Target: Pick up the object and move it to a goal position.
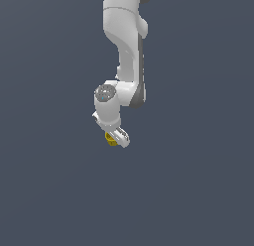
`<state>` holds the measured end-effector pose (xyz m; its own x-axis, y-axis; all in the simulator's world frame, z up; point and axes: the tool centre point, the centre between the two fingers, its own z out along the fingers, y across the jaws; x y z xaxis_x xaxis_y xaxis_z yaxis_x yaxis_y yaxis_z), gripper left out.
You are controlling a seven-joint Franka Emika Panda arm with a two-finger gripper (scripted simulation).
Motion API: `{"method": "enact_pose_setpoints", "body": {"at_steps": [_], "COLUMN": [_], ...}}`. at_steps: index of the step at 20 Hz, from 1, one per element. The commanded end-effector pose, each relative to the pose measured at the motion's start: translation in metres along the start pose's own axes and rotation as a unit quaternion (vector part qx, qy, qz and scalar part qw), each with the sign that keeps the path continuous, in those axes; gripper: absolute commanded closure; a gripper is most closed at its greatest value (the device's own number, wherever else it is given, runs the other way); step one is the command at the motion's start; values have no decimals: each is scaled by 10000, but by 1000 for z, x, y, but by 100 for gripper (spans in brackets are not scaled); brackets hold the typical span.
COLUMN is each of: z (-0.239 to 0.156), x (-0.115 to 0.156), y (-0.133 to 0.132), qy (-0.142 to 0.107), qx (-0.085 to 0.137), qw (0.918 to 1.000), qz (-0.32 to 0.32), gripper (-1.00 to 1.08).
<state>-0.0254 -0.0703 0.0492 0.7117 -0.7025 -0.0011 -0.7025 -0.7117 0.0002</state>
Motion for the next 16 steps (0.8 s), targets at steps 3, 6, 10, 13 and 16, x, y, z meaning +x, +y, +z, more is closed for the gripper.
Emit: {"method": "enact_pose_setpoints", "body": {"at_steps": [3,6,10,13,16], "z": [-13,-29,-59,-82,-99], "x": [2,4,7,11,13], "y": [1,2,5,7,9], "qy": [7,6,6,6,6], "qx": [7,6,5,3,3], "qw": [10000,10000,10000,10000,10000], "qz": [0,2,5,7,7], "gripper": [108,108,108,108,108]}}
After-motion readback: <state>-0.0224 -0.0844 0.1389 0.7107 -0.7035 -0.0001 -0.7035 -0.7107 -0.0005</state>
